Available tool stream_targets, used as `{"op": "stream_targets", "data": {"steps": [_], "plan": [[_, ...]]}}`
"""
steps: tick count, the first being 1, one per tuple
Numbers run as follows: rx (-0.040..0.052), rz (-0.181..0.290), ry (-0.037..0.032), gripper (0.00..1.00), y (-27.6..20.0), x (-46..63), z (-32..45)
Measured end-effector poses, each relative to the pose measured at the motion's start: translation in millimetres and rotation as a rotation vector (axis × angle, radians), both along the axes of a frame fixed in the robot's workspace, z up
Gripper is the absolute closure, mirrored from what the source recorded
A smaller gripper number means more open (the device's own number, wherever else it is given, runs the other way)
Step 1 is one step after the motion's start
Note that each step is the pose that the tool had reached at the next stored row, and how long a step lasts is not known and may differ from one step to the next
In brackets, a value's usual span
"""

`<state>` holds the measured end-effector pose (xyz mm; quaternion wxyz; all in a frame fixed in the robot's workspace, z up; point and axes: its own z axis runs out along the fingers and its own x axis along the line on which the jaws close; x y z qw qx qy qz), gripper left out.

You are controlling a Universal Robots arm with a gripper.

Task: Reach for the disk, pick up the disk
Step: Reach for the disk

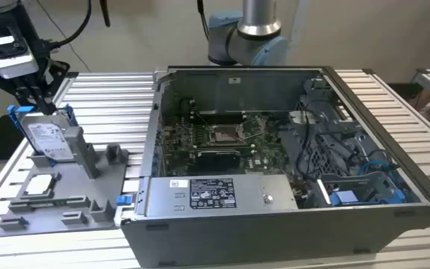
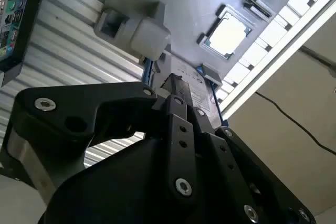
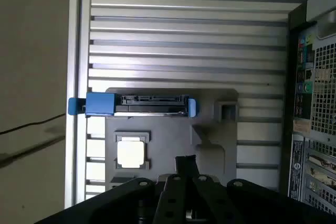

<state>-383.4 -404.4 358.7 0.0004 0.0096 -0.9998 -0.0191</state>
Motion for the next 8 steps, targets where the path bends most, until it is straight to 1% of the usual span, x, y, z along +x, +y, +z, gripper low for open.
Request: {"op": "stream_targets", "data": {"steps": [8], "plan": [[0.0, 0.0, 0.0001, 1.0, 0.0, 0.0, 0.0]]}}
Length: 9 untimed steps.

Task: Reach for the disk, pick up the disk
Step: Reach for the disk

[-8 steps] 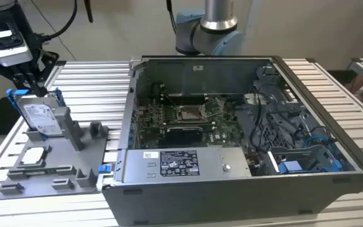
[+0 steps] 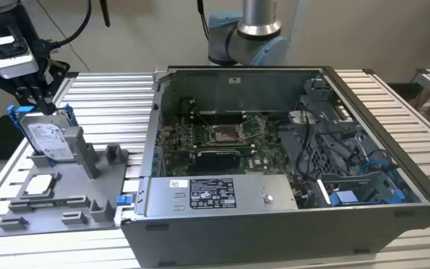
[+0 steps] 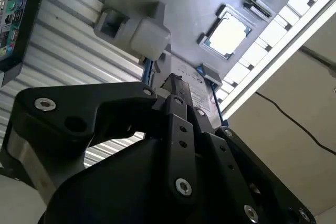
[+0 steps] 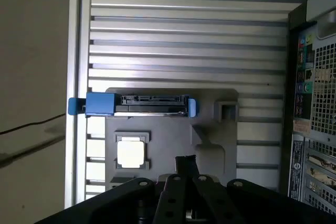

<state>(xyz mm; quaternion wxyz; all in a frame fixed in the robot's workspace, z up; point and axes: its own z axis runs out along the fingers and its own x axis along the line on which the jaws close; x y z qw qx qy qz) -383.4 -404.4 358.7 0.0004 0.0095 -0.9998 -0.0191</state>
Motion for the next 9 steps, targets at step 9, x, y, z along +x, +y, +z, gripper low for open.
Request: {"op": "stream_targets", "data": {"steps": [9], "plan": [[-0.0001, 0.0, 0.0001, 1.0, 7.7, 0.0, 0.0]]}}
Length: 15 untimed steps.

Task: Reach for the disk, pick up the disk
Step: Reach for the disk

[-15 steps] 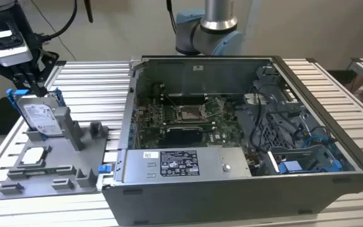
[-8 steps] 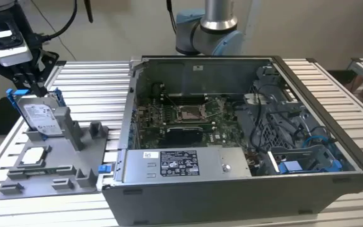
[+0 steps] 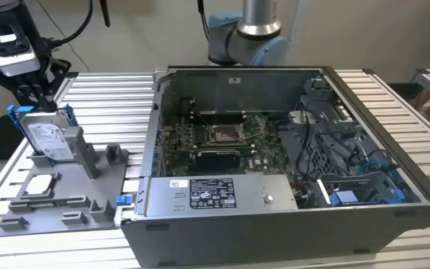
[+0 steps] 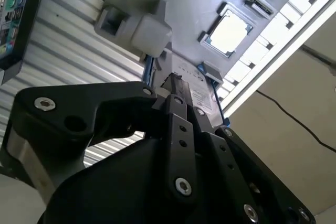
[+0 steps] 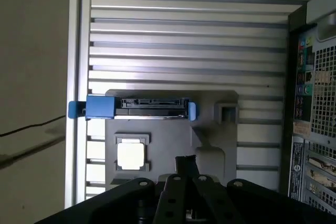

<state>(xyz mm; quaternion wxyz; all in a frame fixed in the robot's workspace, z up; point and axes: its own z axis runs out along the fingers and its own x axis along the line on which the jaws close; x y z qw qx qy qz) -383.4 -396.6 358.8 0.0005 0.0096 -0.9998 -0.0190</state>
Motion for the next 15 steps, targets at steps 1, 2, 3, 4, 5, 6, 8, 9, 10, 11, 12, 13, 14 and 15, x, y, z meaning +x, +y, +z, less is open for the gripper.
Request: {"op": "stream_targets", "data": {"steps": [1, 2, 3, 4, 5, 6, 8, 9, 10, 11, 12, 13, 14, 15], "plan": [[0.0001, 0.0, 0.0, 1.0, 4.2, 0.0, 0.0], [0.0001, 0.0, -0.0001, 1.0, 8.8, 0.0, -0.1], [0.0001, 0.0, -0.0001, 1.0, 13.2, 0.0, -0.1], [0.0, 0.0, 0.0, 1.0, 17.8, -0.2, 0.0], [0.0001, 0.0, -0.0001, 1.0, 22.4, -0.8, -0.1], [0.0001, 0.0, -0.0002, 1.0, 26.9, -1.8, -0.1], [0.0001, 0.0, -0.0003, 1.0, 34.0, -6.9, -0.1], [-0.0001, 0.0, 0.0, 1.0, 35.9, -10.6, 0.0], [0.0, 0.0, 0.0, 1.0, 37.6, -15.0, 0.0], [0.0, 0.0, -0.0001, 1.0, 38.9, -19.6, -0.1], [0.0, 0.0, -0.0001, 1.0, 39.7, -24.0, -0.2], [0.0, 0.0, 0.0, 1.0, 40.2, -28.7, -0.2], [0.0, 0.0, -0.0001, 1.0, 40.3, -33.2, -0.3], [0.0, 0.0, 0.0, 1.0, 40.3, -37.9, -0.3]]}}
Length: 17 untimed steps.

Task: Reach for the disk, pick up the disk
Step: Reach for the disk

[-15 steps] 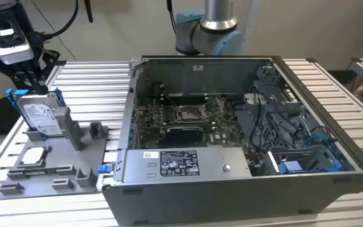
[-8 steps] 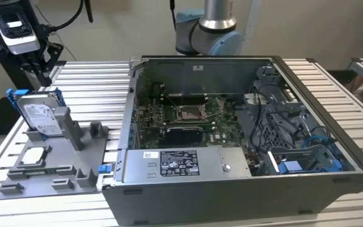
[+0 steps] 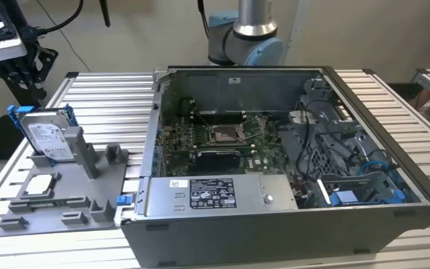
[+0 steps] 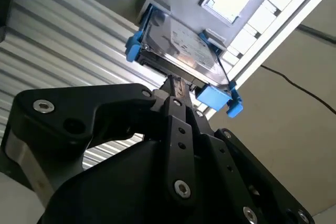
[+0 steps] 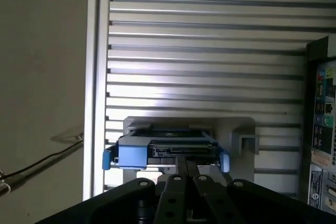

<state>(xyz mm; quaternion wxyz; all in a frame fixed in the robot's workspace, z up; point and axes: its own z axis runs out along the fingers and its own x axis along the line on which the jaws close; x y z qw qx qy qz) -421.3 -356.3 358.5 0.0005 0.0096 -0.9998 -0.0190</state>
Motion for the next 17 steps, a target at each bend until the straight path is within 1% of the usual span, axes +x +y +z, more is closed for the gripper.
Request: {"op": "stream_targets", "data": {"steps": [10, 12, 17], "plan": [[0.0001, 0.0, -0.0001, 1.0, -0.1, -44.0, -0.7], [0.0001, 0.0, -0.0001, 1.0, -0.2, -46.6, -0.8], [0.0, 0.0, -0.0001, 1.0, -0.2, -47.1, -0.7]]}}
